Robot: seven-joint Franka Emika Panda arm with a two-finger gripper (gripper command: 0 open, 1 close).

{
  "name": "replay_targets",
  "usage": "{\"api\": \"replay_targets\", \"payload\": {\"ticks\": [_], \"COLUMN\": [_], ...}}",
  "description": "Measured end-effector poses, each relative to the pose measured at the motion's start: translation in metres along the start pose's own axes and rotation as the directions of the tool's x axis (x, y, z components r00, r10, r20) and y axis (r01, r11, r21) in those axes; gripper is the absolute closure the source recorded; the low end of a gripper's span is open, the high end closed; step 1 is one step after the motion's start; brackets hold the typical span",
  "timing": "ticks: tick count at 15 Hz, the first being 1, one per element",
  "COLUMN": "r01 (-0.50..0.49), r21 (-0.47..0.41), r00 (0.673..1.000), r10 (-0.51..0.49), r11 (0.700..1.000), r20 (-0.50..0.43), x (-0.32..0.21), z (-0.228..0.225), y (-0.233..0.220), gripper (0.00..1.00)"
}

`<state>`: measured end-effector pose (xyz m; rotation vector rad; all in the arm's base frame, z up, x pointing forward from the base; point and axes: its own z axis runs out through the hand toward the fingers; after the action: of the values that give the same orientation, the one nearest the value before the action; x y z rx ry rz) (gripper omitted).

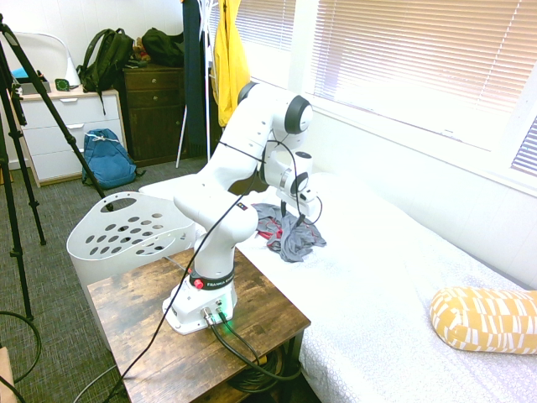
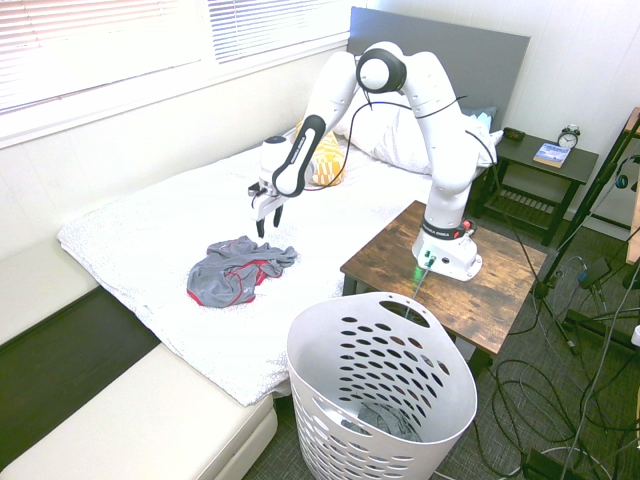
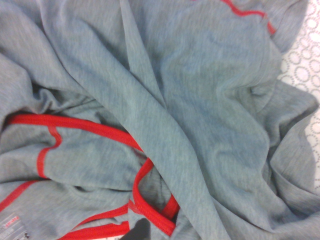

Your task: Put my clothes in the laundry bag

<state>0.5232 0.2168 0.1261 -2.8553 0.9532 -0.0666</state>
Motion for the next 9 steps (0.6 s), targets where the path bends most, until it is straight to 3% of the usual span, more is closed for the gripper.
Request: {"api": "replay_targets", "payload": {"ticks": [7,8,9], "r01": [0.091,0.108,0.122], "r21": [0.022,0.022,0.02], "r00": [0.995,0.993,0.992], "r10": [-0.092,-0.109,-0.122], "r11": [0.996,0.994,0.992], "r20": [0.039,0.039,0.04], "x": [-0.013,-0.011,-0.01], "z": [0.105,0.116,0.125], "y": [0.021,0.022,0.023], "gripper": [0.0,1.0,1.0]}}
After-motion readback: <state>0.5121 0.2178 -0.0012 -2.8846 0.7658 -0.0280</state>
